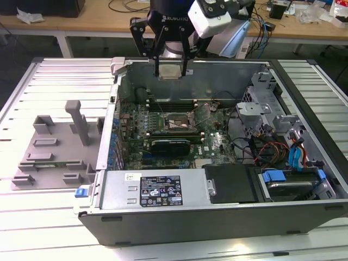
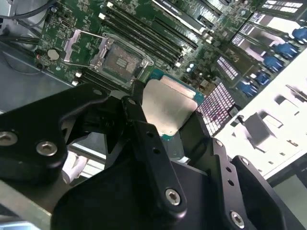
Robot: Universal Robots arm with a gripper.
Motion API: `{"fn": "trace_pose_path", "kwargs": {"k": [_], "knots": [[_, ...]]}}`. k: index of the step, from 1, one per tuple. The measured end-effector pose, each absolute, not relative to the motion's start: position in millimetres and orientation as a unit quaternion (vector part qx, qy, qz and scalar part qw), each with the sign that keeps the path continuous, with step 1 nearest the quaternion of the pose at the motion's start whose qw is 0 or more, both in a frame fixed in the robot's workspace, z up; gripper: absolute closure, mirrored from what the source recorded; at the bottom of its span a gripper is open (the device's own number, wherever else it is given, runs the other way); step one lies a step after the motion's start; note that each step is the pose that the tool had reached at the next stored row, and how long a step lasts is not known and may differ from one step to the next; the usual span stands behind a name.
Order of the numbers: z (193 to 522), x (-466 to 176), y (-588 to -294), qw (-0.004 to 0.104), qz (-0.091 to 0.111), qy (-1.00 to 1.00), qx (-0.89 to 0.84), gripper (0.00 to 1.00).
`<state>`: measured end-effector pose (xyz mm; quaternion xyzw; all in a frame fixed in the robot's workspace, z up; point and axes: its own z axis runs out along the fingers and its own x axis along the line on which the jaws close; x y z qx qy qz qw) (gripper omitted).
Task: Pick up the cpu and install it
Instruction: 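Pick up the cpu and move it towards the insertion slot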
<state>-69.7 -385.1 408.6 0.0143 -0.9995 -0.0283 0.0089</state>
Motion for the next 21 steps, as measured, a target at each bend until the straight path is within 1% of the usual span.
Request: {"fn": "trace_pose_path", "kwargs": {"k": [6, 11, 17, 21], "knots": [[384.6, -50.1, -378.2, 0.011, -0.028, -0.999, 0.014, 0.45], [372.6, -47.4, -375.9, 0.011, -0.028, -0.999, 0.014, 0.45], [348.5, -47.4, -361.0, 0.011, -0.028, -0.999, 0.014, 0.45], [340.2, -47.3, -352.3, 0.011, -0.028, -0.999, 0.015, 0.45]]}}
